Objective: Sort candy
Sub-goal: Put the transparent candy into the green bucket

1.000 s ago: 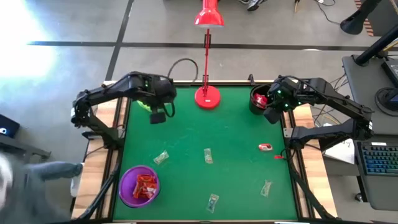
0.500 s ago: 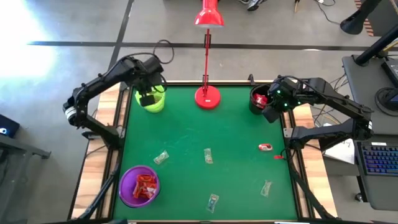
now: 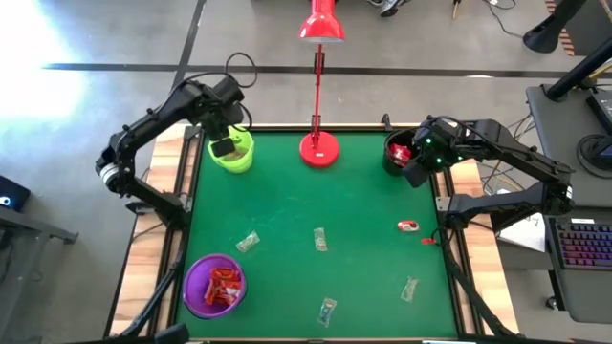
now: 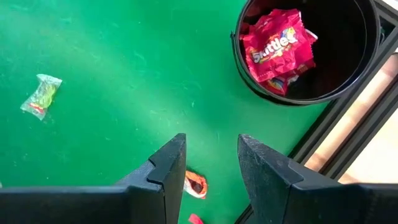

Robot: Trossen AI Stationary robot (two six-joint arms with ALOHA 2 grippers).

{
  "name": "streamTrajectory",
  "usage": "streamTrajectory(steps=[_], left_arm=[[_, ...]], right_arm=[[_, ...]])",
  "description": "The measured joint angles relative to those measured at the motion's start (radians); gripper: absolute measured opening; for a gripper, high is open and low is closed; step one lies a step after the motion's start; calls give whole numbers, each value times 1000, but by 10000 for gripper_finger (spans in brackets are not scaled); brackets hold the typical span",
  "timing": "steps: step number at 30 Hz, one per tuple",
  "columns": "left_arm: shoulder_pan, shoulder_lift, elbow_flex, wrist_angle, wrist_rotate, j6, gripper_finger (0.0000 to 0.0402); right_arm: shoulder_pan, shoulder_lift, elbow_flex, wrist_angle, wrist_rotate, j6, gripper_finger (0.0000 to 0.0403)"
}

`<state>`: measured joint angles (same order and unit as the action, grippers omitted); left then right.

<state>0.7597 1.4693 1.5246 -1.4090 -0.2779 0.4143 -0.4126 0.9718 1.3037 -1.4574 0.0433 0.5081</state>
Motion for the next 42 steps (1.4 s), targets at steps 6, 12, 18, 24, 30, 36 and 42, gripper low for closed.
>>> streamTrajectory(steps=[6, 12, 18, 24, 30, 36, 42], left_arm=[[0, -1, 0, -1, 1, -8, 93], [-5, -33, 0, 11, 74, -12, 102], [-5, -82, 0, 40, 166, -13, 102], [-5, -114, 0, 49, 166, -15, 102], [-5, -119, 0, 59, 166, -22, 102], [-5, -113, -1, 77, 166, -2, 102], [-5, -104, -1, 104, 166, 3, 102]], right_arm=[[0, 0, 0, 1, -72, 29, 137], [3, -2, 0, -11, -148, 116, 137], [35, -2, -1, -49, -140, 239, 137], [137, -2, -25, -57, -81, 410, 137], [274, -2, -122, -56, -70, 602, 137], [402, -2, -216, -51, -128, 777, 137], [480, -2, -298, -46, -122, 772, 137]])
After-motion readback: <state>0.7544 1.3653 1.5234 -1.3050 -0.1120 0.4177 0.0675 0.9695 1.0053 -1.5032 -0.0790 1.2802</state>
